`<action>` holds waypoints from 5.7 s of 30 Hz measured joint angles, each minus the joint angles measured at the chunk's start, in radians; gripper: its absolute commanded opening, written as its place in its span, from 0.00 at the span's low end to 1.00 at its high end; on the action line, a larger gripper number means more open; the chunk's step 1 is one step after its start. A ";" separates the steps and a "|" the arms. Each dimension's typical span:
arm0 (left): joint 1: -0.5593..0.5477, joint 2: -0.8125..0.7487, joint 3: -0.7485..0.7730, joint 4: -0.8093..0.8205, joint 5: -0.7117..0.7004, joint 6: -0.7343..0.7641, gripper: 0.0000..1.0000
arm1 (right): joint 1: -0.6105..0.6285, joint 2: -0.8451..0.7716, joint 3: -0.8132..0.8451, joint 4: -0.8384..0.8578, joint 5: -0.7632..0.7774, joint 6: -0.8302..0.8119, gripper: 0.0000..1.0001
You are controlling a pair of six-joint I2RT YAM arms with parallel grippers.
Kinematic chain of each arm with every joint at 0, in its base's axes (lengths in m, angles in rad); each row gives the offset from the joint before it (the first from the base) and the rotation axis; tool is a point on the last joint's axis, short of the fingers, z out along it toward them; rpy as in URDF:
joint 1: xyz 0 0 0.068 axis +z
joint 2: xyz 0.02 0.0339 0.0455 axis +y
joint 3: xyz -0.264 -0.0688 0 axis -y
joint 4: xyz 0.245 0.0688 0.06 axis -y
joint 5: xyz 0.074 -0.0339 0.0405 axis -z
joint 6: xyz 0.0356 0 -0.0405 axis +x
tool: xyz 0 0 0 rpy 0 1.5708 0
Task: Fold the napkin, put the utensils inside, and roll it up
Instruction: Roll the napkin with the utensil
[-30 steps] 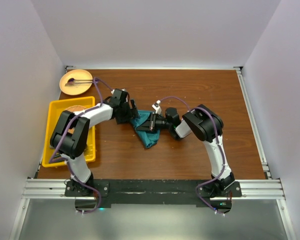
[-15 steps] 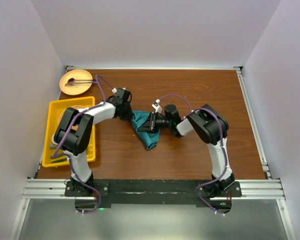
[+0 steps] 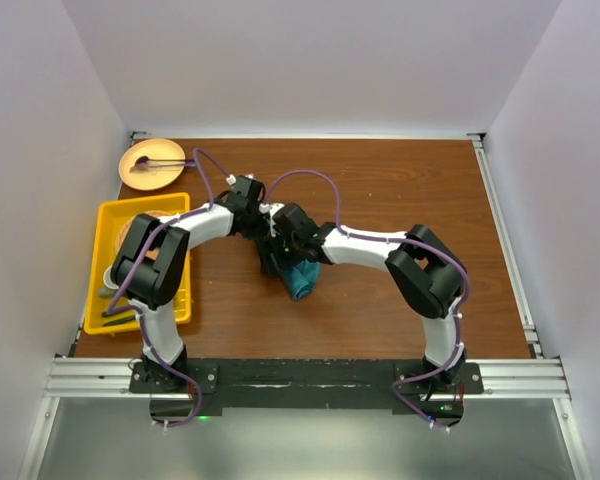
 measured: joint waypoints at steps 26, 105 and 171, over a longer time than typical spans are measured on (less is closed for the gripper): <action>-0.024 -0.145 -0.082 -0.089 -0.038 0.068 0.63 | -0.101 0.024 -0.173 0.294 -0.194 0.195 0.00; 0.132 -0.060 -0.163 0.251 0.380 -0.064 0.26 | -0.123 -0.147 -0.237 -0.001 -0.117 -0.039 0.44; 0.188 -0.359 -0.356 0.046 0.310 -0.054 0.61 | -0.061 0.077 0.097 -0.111 0.027 -0.087 0.08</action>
